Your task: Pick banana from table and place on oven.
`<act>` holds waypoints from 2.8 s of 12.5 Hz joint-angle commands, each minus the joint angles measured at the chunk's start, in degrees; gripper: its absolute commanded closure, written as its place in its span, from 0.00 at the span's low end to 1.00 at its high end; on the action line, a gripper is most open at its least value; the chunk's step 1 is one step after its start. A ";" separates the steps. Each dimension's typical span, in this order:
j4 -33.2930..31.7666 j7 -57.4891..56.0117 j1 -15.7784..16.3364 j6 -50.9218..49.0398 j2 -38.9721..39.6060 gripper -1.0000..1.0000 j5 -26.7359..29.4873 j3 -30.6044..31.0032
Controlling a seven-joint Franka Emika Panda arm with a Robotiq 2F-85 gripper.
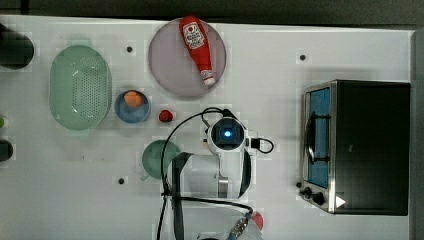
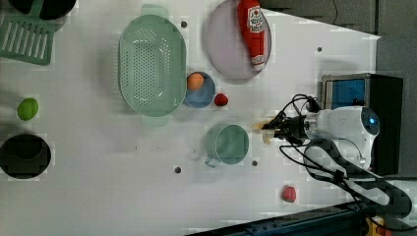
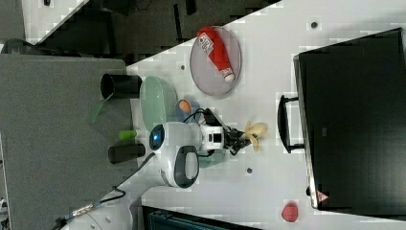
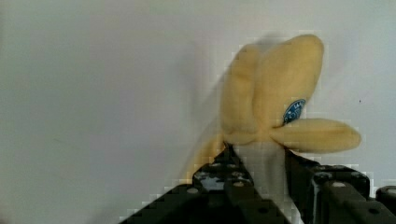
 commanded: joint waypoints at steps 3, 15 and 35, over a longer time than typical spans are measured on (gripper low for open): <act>2.04 2.05 0.97 -4.63 -15.24 0.75 -0.25 -0.30; 25.24 -13.54 -2.39 -41.02 -25.71 0.75 -0.38 -13.01; 27.94 -32.03 -3.96 -25.70 -8.85 0.00 -1.82 -29.71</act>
